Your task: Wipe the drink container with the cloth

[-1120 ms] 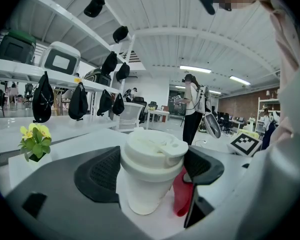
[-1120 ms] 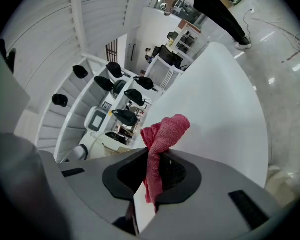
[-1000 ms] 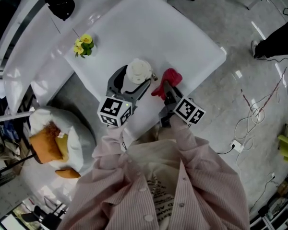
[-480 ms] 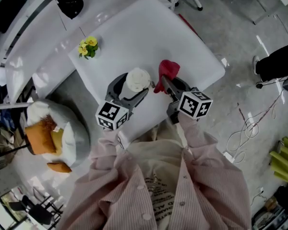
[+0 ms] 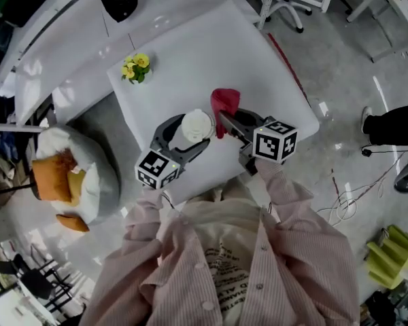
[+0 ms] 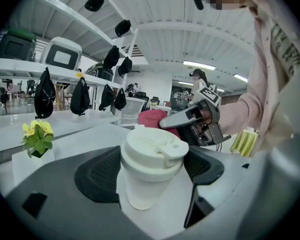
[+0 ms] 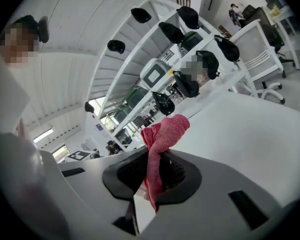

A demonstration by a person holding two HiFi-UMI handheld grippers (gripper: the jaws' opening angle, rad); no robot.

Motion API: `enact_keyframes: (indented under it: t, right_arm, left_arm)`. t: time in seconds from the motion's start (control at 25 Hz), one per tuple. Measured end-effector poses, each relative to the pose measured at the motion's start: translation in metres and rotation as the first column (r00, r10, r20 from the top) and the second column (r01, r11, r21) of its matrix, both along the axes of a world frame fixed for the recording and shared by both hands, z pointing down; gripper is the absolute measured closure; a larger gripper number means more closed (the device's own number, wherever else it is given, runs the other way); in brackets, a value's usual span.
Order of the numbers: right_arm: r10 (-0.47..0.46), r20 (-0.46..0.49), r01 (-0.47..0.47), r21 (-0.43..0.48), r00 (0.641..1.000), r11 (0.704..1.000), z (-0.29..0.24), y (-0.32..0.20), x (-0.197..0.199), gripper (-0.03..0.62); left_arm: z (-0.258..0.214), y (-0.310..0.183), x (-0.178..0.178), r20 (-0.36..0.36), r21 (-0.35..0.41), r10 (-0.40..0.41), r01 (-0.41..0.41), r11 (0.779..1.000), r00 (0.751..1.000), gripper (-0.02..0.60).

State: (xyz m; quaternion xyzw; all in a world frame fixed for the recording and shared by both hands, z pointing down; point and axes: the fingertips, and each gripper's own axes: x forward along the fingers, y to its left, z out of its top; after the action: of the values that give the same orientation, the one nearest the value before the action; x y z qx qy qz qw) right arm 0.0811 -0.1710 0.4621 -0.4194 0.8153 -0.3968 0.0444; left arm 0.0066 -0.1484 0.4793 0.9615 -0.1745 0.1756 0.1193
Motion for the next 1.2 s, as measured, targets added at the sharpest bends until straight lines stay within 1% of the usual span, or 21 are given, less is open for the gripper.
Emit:
enact_keyframes:
  t: [0.12, 0.28, 0.4, 0.56, 0.8, 0.88, 1.04, 1.2]
  right_arm:
    - [-0.111, -0.012, 0.111, -0.006, 0.994, 0.994, 0.0, -0.007, -0.008, 0.554]
    - [-0.237, 0.027, 0.237, -0.029, 0.971, 0.971, 0.001, -0.016, -0.017, 0.554]
    - [-0.32, 0.084, 0.325, -0.055, 0.944, 0.944, 0.002, -0.02, -0.023, 0.554]
    - [-0.419, 0.124, 0.43, -0.084, 0.899, 0.899, 0.005, -0.023, -0.029, 0.554]
    - [-0.498, 0.197, 0.525, -0.126, 0.844, 0.841, 0.013, -0.028, -0.032, 0.554]
    - [-0.509, 0.211, 0.541, -0.143, 0.835, 0.829, 0.017, -0.031, -0.034, 0.554]
    - [-0.518, 0.251, 0.564, -0.169, 0.817, 0.808, 0.022, -0.033, -0.038, 0.554]
    - [-0.537, 0.288, 0.597, -0.196, 0.793, 0.778, 0.031, -0.033, -0.043, 0.554]
  left_arm:
    - [-0.002, 0.0, 0.001, -0.004, -0.013, -0.003, 0.003, 1.0, 1.0, 0.199]
    - [-0.001, 0.0, 0.002, -0.001, -0.016, -0.009, 0.009, 1.0, 1.0, 0.199]
    - [-0.002, -0.001, 0.002, -0.008, -0.017, -0.015, 0.014, 1.0, 1.0, 0.199]
    - [-0.002, -0.001, 0.001, -0.007, -0.02, -0.018, 0.018, 1.0, 1.0, 0.199]
    - [0.0, -0.001, 0.003, -0.007, -0.028, -0.02, 0.02, 0.999, 1.0, 0.199]
    - [-0.002, -0.002, 0.003, -0.015, -0.036, -0.026, 0.025, 0.999, 1.0, 0.199]
    - [-0.002, -0.002, 0.002, -0.007, -0.043, -0.022, 0.022, 0.999, 1.0, 0.198]
    - [-0.001, -0.002, 0.001, -0.005, -0.055, -0.023, 0.022, 0.998, 1.0, 0.199]
